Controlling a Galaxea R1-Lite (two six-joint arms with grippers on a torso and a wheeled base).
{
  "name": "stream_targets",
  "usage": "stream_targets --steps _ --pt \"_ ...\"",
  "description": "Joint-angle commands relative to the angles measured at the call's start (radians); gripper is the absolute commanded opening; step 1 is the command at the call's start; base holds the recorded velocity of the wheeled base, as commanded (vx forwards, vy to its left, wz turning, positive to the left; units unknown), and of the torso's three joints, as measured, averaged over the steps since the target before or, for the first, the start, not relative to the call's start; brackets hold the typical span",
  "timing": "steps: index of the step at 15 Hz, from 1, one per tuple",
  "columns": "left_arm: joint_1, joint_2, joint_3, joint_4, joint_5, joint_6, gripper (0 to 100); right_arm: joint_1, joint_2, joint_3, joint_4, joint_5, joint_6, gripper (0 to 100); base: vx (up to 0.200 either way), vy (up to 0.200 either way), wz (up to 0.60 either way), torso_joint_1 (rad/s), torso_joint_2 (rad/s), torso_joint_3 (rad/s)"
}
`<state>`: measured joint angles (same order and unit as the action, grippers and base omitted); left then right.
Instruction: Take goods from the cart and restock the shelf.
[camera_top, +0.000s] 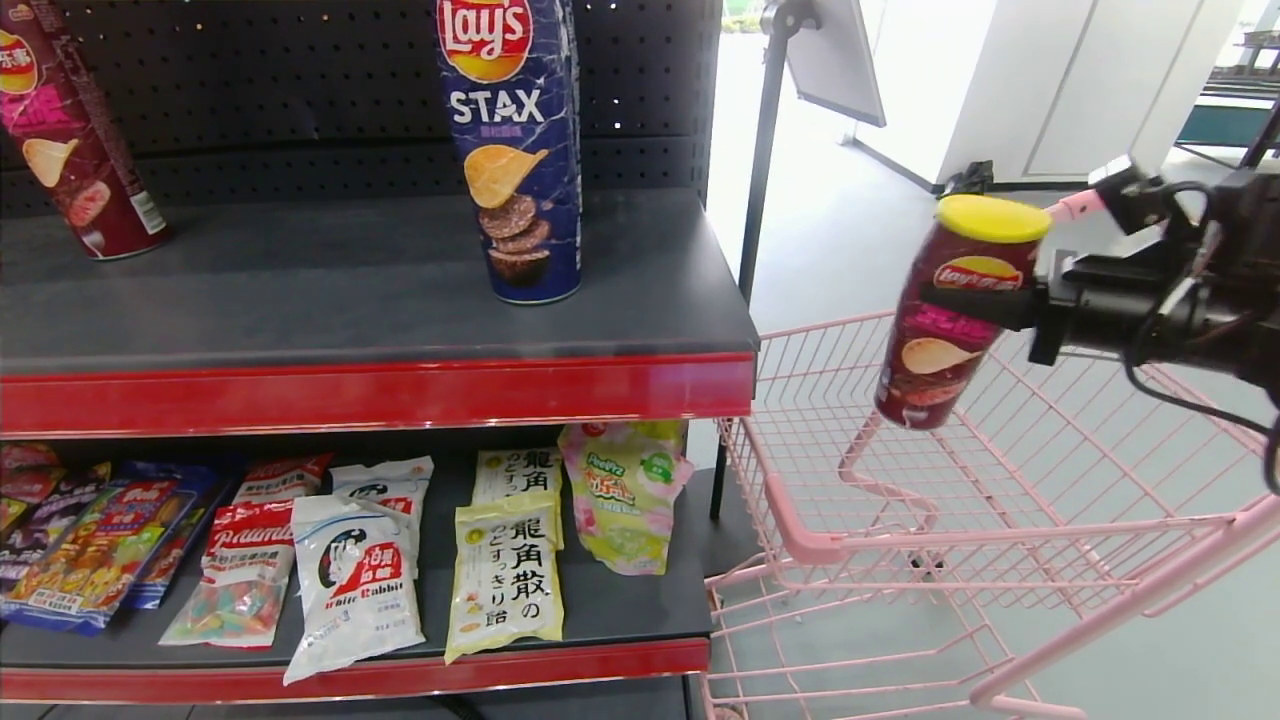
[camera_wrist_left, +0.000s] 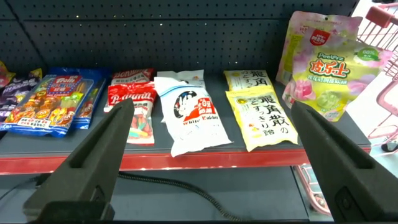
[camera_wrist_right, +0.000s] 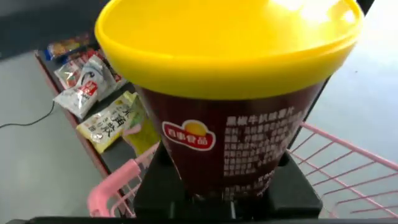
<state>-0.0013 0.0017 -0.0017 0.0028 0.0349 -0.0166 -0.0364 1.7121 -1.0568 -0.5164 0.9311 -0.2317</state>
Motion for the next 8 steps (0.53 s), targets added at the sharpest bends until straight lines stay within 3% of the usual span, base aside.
stream_targets --steps 1,5,8 --pt "0.000 0.001 0.000 0.000 0.000 0.000 100 0.001 -0.338 0.247 -0.004 -0.028 0.020 0 0.000 0.000 0.00 0.000 0.00 0.000" --pt "0.000 0.001 0.000 0.000 0.000 0.000 100 0.121 -0.548 0.528 -0.004 -0.130 0.017 0 0.000 0.000 0.00 0.000 0.00 0.000" --pt "0.000 0.001 0.000 0.000 0.000 0.000 100 0.348 -0.640 0.590 0.006 -0.230 0.018 0 0.000 0.000 0.00 0.000 0.00 0.000"
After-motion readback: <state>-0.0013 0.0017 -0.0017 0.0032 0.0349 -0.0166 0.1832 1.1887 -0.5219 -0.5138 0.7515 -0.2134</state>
